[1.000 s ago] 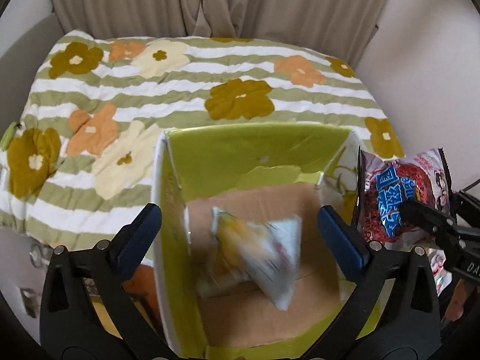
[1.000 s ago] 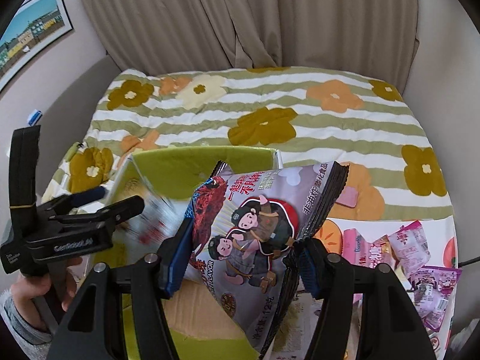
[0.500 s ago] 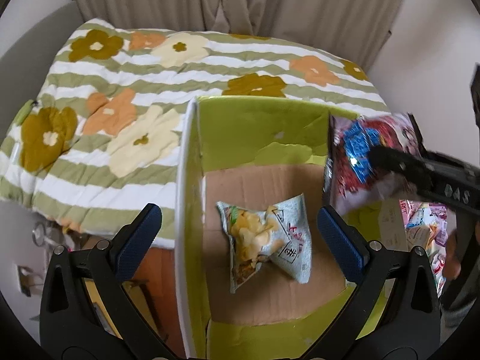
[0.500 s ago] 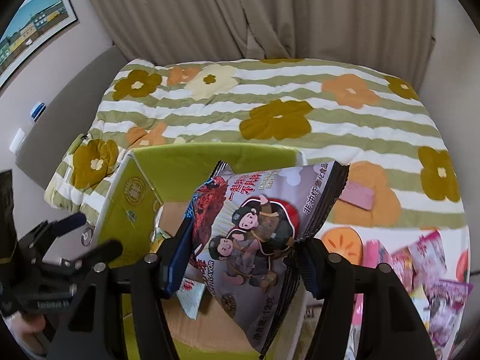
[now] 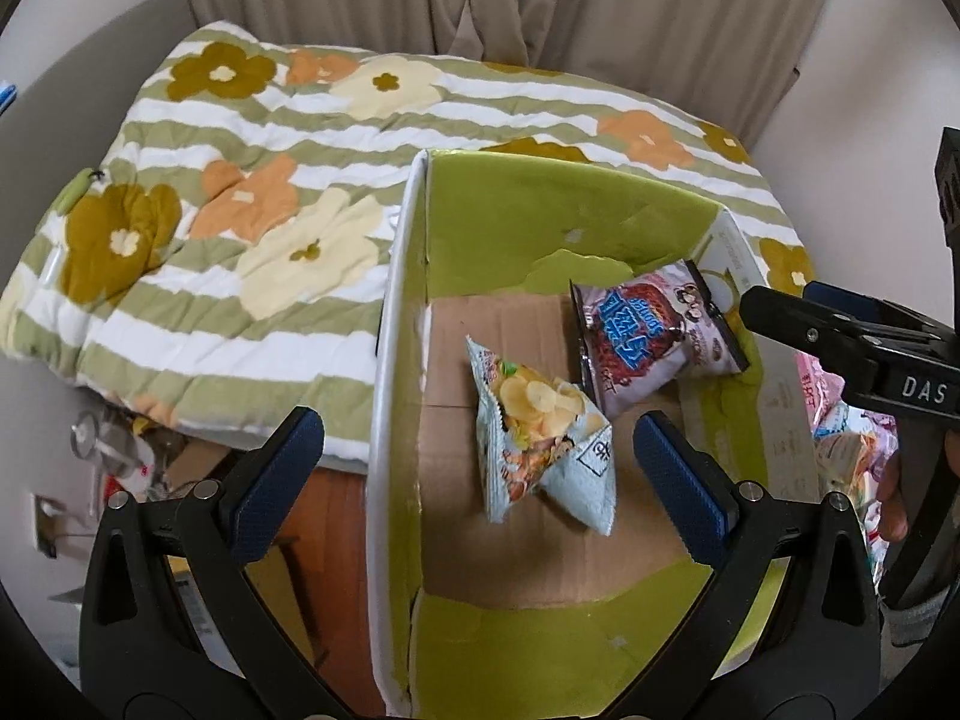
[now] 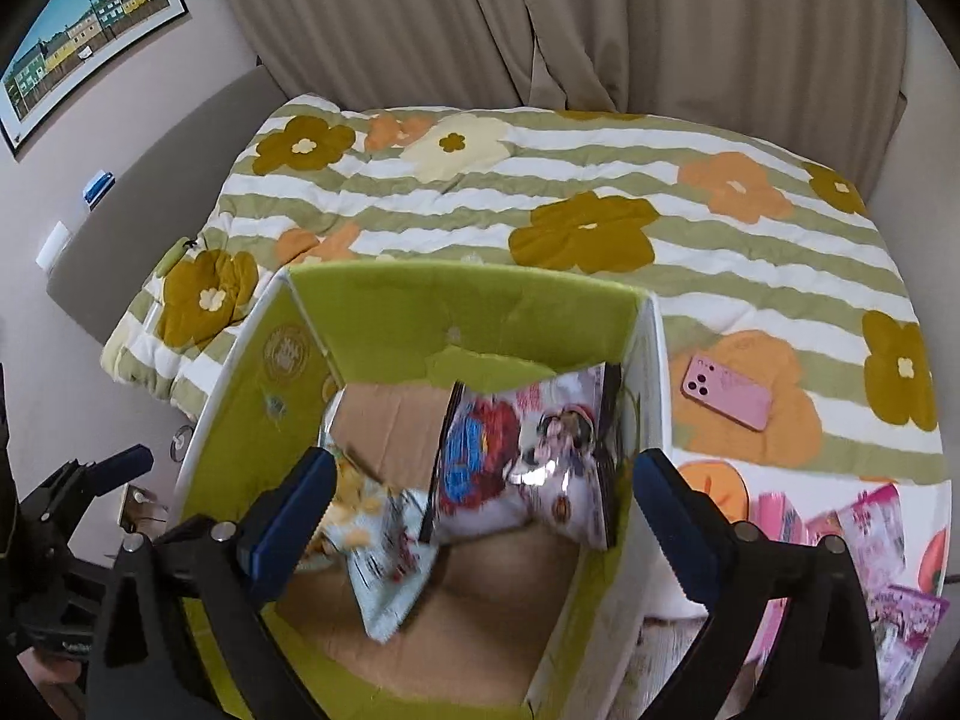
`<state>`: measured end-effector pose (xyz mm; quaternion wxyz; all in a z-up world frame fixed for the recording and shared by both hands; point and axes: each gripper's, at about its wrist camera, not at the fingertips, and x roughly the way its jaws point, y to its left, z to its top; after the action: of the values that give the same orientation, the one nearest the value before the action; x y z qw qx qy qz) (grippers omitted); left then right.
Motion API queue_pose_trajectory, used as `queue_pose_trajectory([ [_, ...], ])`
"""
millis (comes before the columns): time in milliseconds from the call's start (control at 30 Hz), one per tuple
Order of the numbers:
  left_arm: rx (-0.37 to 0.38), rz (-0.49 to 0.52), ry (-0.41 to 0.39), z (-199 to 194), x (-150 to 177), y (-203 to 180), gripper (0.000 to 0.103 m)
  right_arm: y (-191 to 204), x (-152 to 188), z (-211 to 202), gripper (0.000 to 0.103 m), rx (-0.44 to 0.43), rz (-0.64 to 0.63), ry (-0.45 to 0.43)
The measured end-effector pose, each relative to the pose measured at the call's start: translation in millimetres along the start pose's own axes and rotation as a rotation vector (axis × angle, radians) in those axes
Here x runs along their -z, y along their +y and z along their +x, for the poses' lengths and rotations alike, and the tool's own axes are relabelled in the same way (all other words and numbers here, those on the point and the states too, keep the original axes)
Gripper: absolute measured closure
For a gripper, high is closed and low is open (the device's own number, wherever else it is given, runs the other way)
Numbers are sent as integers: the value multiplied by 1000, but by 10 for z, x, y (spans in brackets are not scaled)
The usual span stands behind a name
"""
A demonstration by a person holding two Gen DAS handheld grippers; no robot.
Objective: Organize snacks
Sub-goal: 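Lower the purple cartoon bag into the green box and open the right tool, then grasp the gold Pillows bag with the left tool while the right tool grasps the shrimp-flake bag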
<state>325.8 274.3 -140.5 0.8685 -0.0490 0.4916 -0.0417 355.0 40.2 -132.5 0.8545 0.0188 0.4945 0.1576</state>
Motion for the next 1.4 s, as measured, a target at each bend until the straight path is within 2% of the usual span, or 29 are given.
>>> queue_pose_trajectory([
  [333, 21, 78, -66, -451, 54, -231, 1, 107, 157, -563, 5, 35, 8, -92],
  [600, 53, 131, -108, -826, 238, -607, 1, 26, 491, -1104, 5, 46, 70, -155],
  [833, 74, 113, -137, -1100, 684, -1196, 1, -313, 933, -1668, 5, 69, 45, -209],
  [1033, 117, 83, -125, -1176, 1189, -1831, 1, -822, 1445, -2115, 5, 125, 32, -241],
  [1400, 227, 158, -49, -935, 2035, -2882, 1, -1615, 2252, -2445, 5, 167, 56, -224],
])
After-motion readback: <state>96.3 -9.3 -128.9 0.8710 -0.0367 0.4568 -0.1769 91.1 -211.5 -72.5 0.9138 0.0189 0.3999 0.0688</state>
